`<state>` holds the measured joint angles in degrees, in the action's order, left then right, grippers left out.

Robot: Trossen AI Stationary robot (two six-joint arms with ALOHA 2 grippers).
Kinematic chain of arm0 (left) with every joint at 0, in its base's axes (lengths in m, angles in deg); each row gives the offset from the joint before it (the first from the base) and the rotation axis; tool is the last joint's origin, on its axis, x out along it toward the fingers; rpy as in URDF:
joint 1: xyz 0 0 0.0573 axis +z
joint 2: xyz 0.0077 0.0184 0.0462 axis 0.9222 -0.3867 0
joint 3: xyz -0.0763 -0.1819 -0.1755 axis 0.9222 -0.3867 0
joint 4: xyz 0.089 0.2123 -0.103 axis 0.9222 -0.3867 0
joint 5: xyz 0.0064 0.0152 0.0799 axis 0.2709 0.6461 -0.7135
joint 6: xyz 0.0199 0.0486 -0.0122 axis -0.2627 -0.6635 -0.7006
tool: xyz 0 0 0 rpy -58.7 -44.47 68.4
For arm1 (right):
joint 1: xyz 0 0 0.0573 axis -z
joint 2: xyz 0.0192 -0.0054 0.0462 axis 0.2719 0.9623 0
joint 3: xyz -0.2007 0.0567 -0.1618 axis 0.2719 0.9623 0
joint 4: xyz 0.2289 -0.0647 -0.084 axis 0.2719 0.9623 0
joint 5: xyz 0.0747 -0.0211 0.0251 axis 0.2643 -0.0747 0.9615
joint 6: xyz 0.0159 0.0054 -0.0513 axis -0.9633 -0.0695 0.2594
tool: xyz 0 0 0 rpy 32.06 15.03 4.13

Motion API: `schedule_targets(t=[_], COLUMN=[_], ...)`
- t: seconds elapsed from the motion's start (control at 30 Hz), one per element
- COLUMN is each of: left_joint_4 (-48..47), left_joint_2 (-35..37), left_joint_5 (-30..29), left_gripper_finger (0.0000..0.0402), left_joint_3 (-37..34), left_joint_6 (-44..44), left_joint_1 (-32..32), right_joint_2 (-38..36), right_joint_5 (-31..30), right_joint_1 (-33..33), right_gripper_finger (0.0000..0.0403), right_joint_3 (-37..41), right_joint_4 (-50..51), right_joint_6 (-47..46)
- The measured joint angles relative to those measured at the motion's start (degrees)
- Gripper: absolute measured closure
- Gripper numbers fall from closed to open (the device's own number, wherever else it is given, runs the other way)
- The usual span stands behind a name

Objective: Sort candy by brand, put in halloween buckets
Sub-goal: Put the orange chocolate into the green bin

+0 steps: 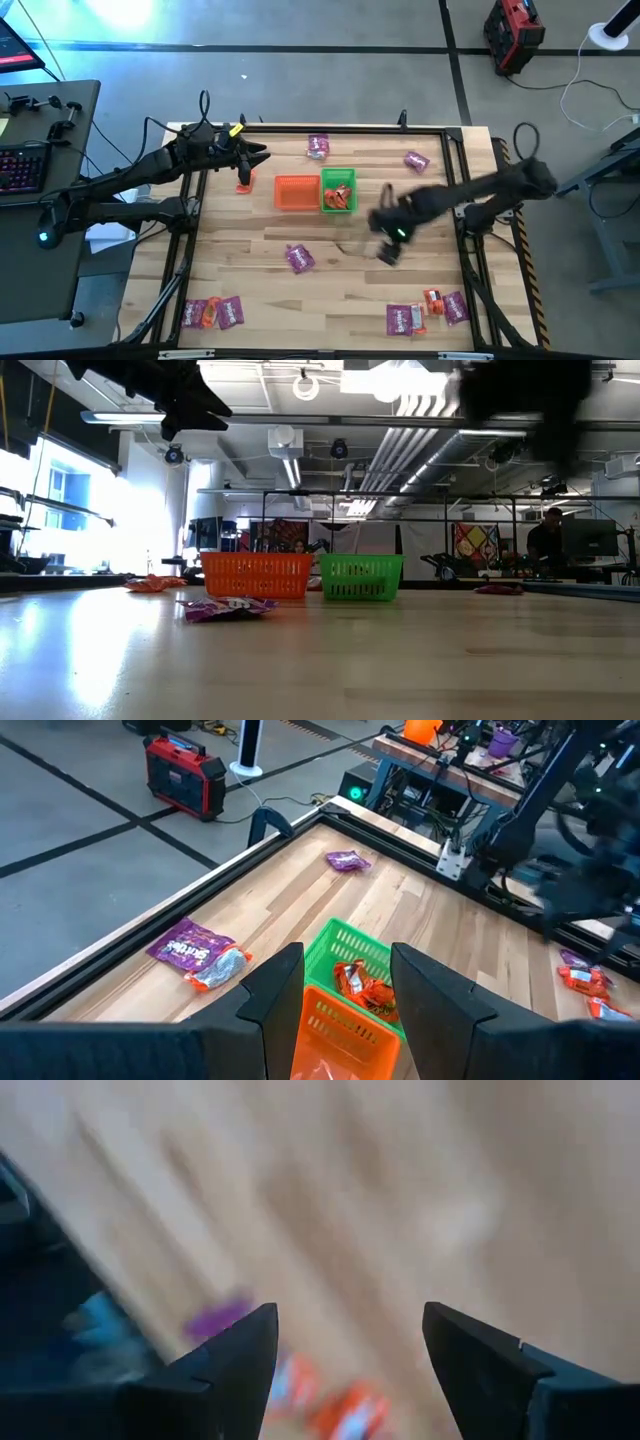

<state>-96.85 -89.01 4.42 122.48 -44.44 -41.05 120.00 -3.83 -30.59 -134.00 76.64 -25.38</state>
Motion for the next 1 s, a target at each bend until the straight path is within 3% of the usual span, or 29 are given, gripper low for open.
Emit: schedule_targets(t=[0.1, 0.2, 0.37, 0.53, 0.83, 1.0], left_joint_4=[0.14, 0.15, 0.17, 0.17, 0.17, 0.17], left_joint_2=[-0.01, 0.0, 0.01, 0.01, 0.0, -0.01], left_joint_5=[0.0, 0.02, 0.04, 0.07, 0.09, 0.09], left_gripper_finger=[0.0259, 0.0259, 0.0259, 0.0259, 0.0259, 0.0259], left_joint_3=[0.0, -0.01, 0.0, 0.0, 0.0, 0.0], left_joint_6=[0.02, 0.11, 1.92, 2.99, 4.47, 4.48], left_joint_1=[0.0, 0.0, 0.0, -0.02, -0.02, -0.02], right_joint_2=[-5.24, -9.15, -11.45, -11.34, -11.29, -11.09], right_joint_5=[6.49, 7.84, 8.06, 7.53, 6.54, 4.62], right_joint_1=[-8.27, -16.19, -25.07, -28.6, -29.59, -29.59], right_gripper_finger=[0.016, 0.016, 0.016, 0.016, 0.0161, 0.0193], right_joint_3=[9.56, 17.83, 26.64, 30.15, 33.25, 33.27], right_joint_4=[-4.99, -13.25, -21.08, -29.33, -31.09, -32.91], right_joint_6=[-21.92, -41.32, -62.24, -68.7, -73.46, -73.5])
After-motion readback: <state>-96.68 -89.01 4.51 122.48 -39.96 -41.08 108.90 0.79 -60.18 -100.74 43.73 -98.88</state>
